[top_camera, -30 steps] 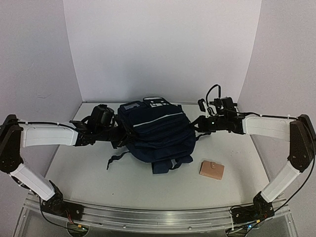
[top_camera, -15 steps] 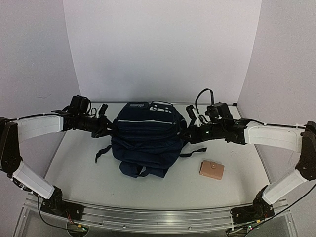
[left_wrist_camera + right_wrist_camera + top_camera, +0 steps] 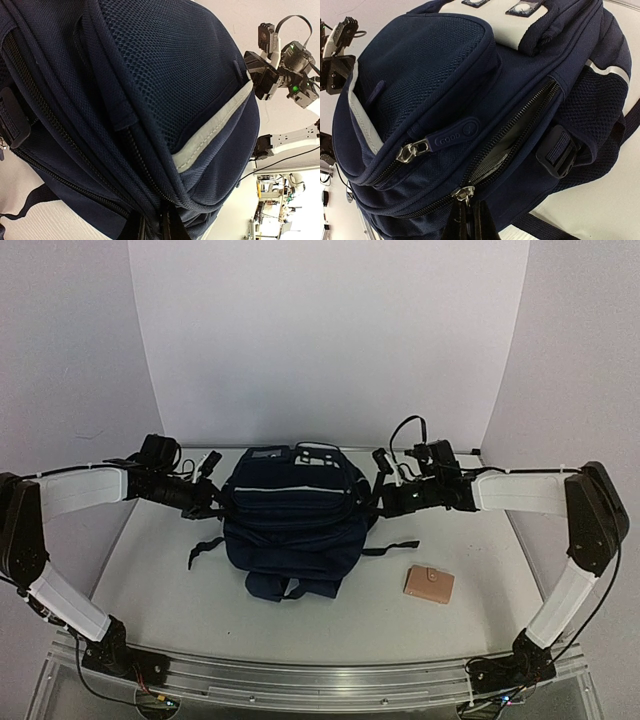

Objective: Pack the student bag
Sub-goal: Zip the student bag at the center of the board.

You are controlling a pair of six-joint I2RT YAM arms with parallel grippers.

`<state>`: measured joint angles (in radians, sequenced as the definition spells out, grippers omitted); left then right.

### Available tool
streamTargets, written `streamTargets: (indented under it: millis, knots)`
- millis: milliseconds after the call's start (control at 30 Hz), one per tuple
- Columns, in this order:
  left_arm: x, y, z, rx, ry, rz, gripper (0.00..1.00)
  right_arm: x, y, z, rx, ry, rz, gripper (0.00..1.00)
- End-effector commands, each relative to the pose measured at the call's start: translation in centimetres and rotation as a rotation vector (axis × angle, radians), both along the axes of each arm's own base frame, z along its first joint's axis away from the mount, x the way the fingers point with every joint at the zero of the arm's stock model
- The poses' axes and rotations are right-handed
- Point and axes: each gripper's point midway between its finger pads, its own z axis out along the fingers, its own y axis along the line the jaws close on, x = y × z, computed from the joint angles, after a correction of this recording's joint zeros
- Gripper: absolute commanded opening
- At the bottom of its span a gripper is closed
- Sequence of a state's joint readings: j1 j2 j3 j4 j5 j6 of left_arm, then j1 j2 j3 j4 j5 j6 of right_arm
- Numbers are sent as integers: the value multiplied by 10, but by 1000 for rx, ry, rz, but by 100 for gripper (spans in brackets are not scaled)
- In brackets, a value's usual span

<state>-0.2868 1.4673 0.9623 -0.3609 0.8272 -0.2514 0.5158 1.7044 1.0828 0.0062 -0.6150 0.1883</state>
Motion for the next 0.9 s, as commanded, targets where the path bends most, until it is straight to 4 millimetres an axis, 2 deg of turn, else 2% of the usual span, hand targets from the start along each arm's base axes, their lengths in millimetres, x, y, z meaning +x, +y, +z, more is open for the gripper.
streamTargets:
  millis: [0, 167, 400, 467, 533, 667, 767, 867]
  knots:
    - [13, 25, 9, 83, -87, 34, 0, 64, -73, -24, -172, -29, -262, 0]
    - [14, 25, 9, 90, -88, 22, 0, 88, -72, -9, -196, -112, -262, 0]
    - [17, 24, 11, 114, -94, -8, 0, 124, -69, -37, -211, -99, -229, 0]
    - [18, 25, 10, 126, -96, -8, 0, 133, -71, -37, -190, -94, -223, 0]
    - [20, 27, 9, 137, -91, 4, 0, 137, -70, -27, -169, -101, -219, 0]
    - [35, 23, 16, 96, -99, 60, 0, 118, -59, -1, -91, -107, -151, 0]
    - [50, 16, 22, 54, -135, 56, 0, 97, -54, 2, -65, -84, -121, 0]
    - [68, 7, 27, 31, -185, 5, 0, 73, -49, -9, -78, -52, -100, 0]
